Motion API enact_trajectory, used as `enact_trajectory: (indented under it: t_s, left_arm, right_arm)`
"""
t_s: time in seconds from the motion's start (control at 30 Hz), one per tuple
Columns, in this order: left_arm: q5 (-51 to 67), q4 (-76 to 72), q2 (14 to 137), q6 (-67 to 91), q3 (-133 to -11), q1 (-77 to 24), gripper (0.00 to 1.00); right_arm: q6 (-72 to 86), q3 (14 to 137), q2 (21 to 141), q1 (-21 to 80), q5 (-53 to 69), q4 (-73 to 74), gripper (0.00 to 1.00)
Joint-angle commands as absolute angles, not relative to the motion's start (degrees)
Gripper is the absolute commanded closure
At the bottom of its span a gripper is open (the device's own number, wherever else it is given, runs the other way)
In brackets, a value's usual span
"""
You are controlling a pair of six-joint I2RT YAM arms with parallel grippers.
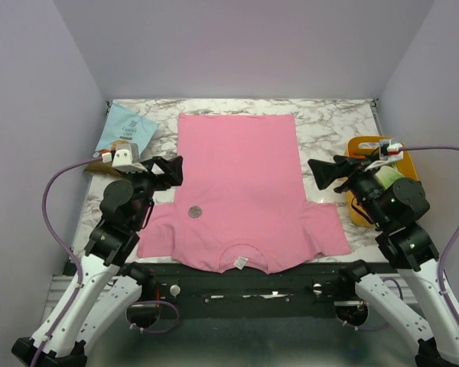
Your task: Pin the brooch onto the clothing
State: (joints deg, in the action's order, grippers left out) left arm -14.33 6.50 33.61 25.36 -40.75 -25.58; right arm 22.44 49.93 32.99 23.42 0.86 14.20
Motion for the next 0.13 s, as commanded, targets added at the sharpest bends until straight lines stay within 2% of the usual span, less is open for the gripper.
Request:
enact_trajectory:
  t_s: [0.0, 0.1]
  left_arm:
    - [-14.3, 3.7, 33.7, 25.6, -40.0, -25.7, 0.01]
    - [-15.6, 3.6, 33.8, 25.8, -39.9, -25.7, 0.01]
  right_arm:
    - [21.1, 49.0, 32.4, 23.4, 1.6, 11.7, 0.00]
    - [20.5, 48.9, 32.7, 23.3, 1.8, 10.7, 0.00]
